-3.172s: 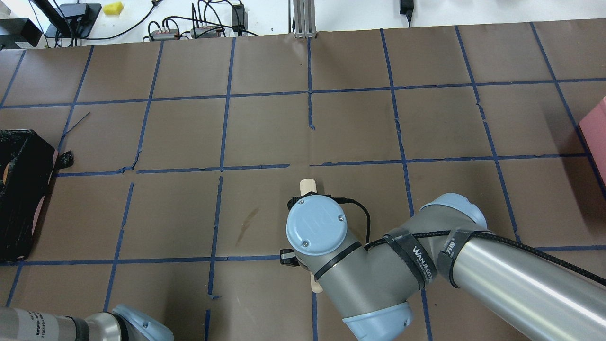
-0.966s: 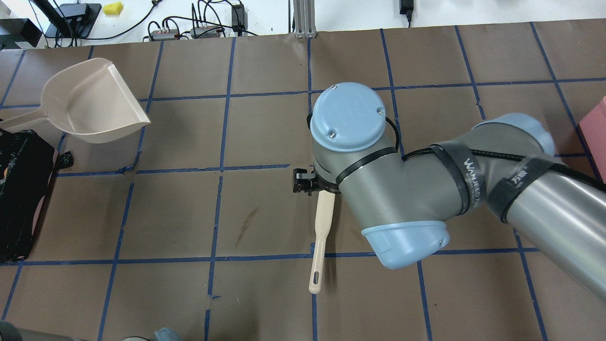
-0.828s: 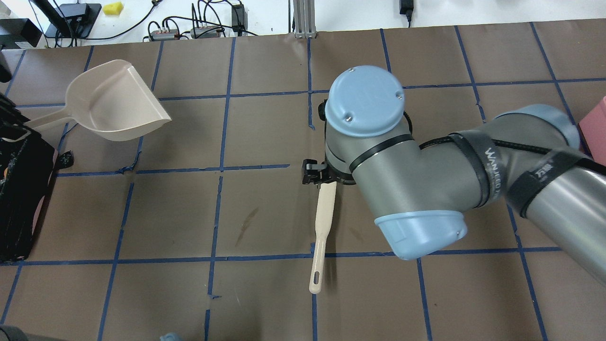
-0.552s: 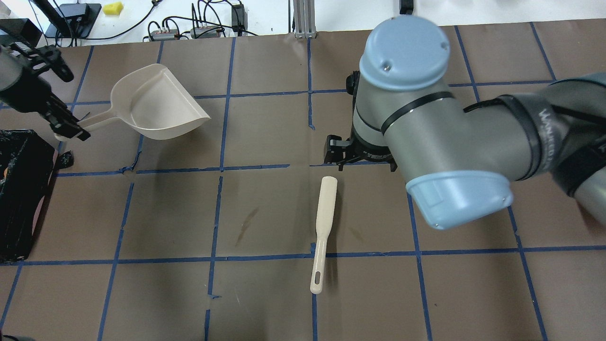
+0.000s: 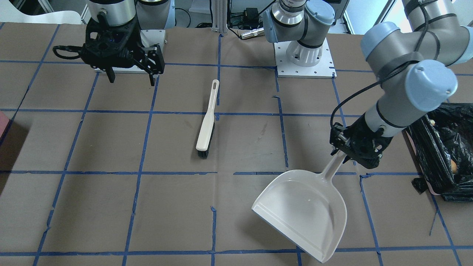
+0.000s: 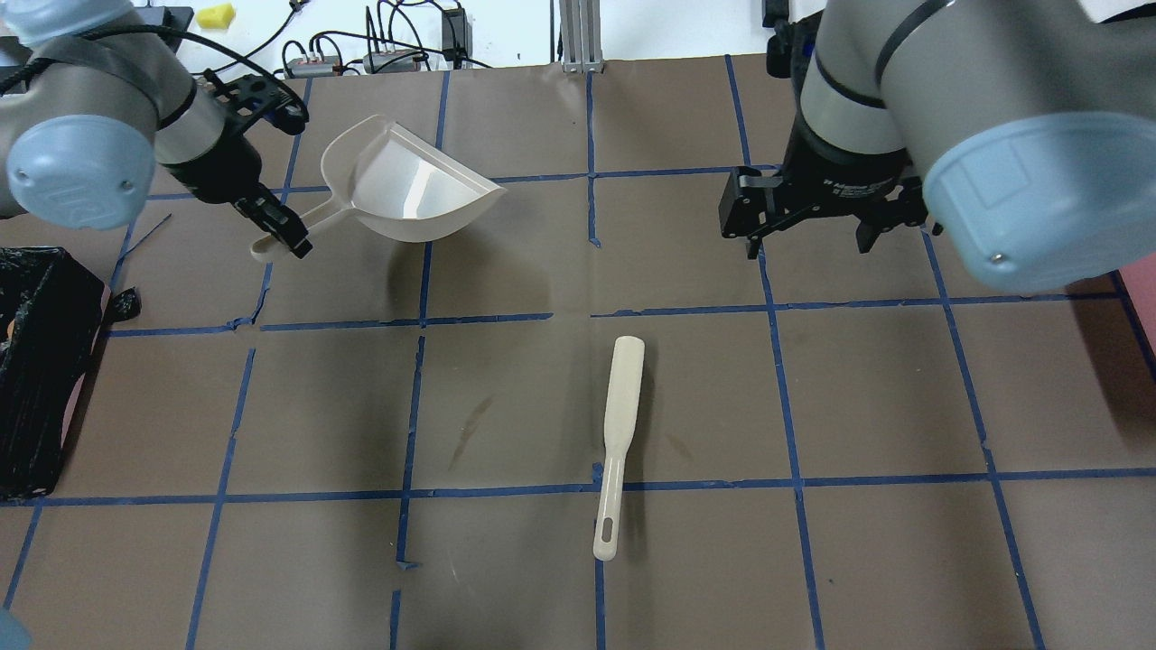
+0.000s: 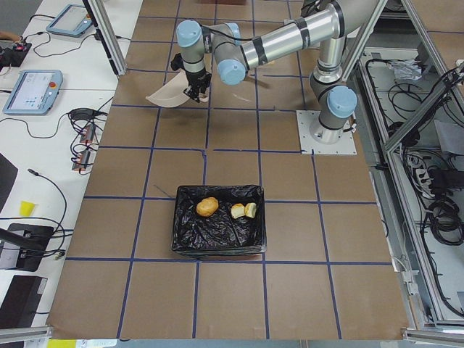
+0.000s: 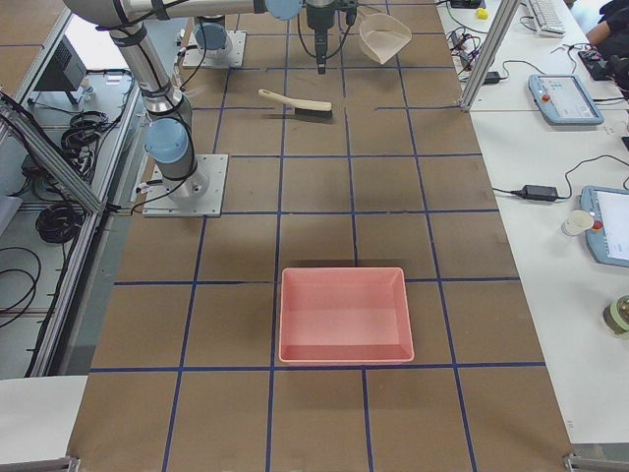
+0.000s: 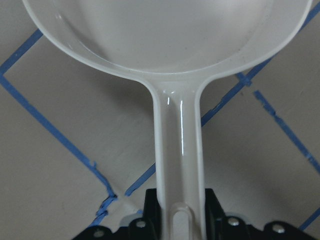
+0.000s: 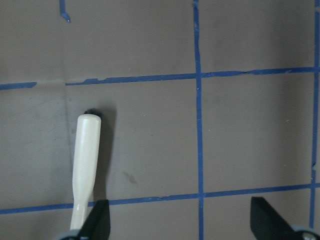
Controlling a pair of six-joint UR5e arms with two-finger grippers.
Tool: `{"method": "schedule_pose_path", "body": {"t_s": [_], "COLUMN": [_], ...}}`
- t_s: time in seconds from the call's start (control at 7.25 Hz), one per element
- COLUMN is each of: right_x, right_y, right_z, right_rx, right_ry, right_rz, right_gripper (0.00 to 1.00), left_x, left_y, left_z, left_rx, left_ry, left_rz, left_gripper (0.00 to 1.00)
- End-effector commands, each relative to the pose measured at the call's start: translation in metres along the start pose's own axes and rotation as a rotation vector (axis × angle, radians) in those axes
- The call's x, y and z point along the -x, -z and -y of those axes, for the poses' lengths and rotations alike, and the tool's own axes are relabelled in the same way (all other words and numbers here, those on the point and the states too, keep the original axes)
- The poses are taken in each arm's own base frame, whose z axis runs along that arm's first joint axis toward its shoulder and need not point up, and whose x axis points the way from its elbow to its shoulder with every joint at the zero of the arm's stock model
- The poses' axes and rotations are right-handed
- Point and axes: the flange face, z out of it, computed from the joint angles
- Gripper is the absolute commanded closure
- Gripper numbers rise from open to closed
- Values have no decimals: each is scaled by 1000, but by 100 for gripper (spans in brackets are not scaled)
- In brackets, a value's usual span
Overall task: Sweep and dump trash in nearest bin
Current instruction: 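Carry the empty dustpan to table center with left gripper while right gripper rises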
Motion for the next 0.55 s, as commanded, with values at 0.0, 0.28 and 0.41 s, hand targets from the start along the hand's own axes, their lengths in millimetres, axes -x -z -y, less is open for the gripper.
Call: {"method": "schedule_pose_path", "body": {"t_s": [0.0,0.28,0.41], "right_x": [-23,-30,-30], "right_y": [8,-3,-3], "right_z": [3,4,4], "right_rx": [-11,15,16], "right_ry": [59,52,52], "right_rz": [1,2,-1], "right_gripper": [0,0,0], "left_x": [-68,-139,-177], "left_y": [-22,-46,-57], "left_z": [51,90,109], "left_rx": [-9,-21,-52], "left_ry": [103,191,228], "left_rz": [14,23,34], "left_gripper": [100,100,100]}}
